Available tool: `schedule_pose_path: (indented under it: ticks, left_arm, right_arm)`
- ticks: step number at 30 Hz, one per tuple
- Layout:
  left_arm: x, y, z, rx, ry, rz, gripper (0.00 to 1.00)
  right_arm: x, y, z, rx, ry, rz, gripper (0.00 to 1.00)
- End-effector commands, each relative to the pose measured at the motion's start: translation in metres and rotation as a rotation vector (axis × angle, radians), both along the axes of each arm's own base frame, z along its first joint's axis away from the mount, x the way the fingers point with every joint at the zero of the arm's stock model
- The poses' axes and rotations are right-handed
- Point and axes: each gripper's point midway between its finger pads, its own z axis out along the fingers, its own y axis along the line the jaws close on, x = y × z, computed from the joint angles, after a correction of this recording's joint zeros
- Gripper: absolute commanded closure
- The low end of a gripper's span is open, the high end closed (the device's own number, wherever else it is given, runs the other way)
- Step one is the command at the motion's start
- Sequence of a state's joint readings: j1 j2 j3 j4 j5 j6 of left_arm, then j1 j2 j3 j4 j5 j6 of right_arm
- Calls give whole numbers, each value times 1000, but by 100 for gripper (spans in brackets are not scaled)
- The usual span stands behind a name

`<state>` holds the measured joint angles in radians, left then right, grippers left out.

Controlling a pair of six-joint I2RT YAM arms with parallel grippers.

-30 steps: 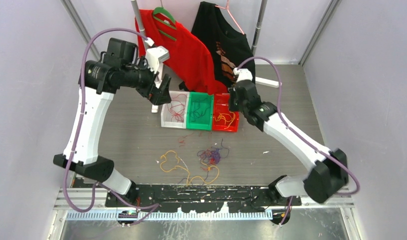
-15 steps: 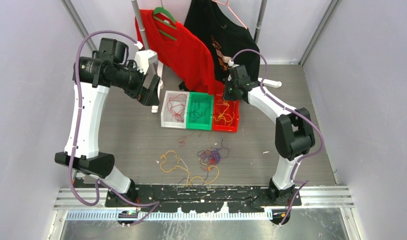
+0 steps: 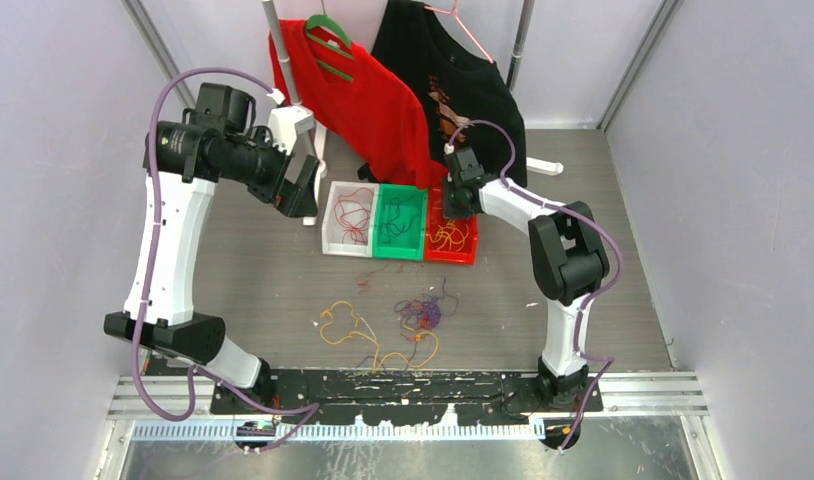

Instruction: Untangle the cables

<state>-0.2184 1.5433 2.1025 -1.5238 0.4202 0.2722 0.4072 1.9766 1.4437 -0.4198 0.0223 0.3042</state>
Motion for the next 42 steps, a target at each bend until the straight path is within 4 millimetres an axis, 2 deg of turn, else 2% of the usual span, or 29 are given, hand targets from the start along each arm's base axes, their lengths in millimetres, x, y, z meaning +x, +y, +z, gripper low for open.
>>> schedule_pose_path:
  ticks: [1,6,11,14,20,23,26,33,35,36,38,42]
  left_arm:
    - [-3,-5,16,-48,-79,-15,0]
    - [-3,-4,17,-49,-100,-11,1]
    - [-4,-4,21,-57,-128,-15,0]
    - [-5,-5,23,-62,-136,-22,1]
    - [-8,-5,27,-68,-141,-26,1]
    - [-11,-6,29,-72,-146,-34,1]
    - [-14,-6,31,-75,-153,-41,1]
    - [-16,-5,26,-65,-126,-47,1]
    - [-16,-5,27,-63,-125,-48,1]
    - [-16,-5,26,-62,-123,-48,0]
    - [-16,-5,28,-65,-130,-50,0]
    - [-16,-5,26,-63,-129,-53,1]
  right_arm:
    - [18,-7,31,-75,-201,-2,98]
    - [21,-8,29,-192,-285,40,87]
    - [15,0,29,-204,-307,75,67]
    - [11,4,41,-176,-324,84,56]
    - [-3,15,78,-97,-331,139,43]
    - [-12,20,94,-58,-316,171,43]
    - [-19,18,104,-19,-310,160,48]
    - [-25,18,109,38,-313,123,50]
    - [-22,15,106,30,-312,107,52]
    - [-20,13,103,12,-308,94,56]
    - [-18,7,93,-22,-293,73,62]
    - [-17,-1,72,-77,-268,57,67]
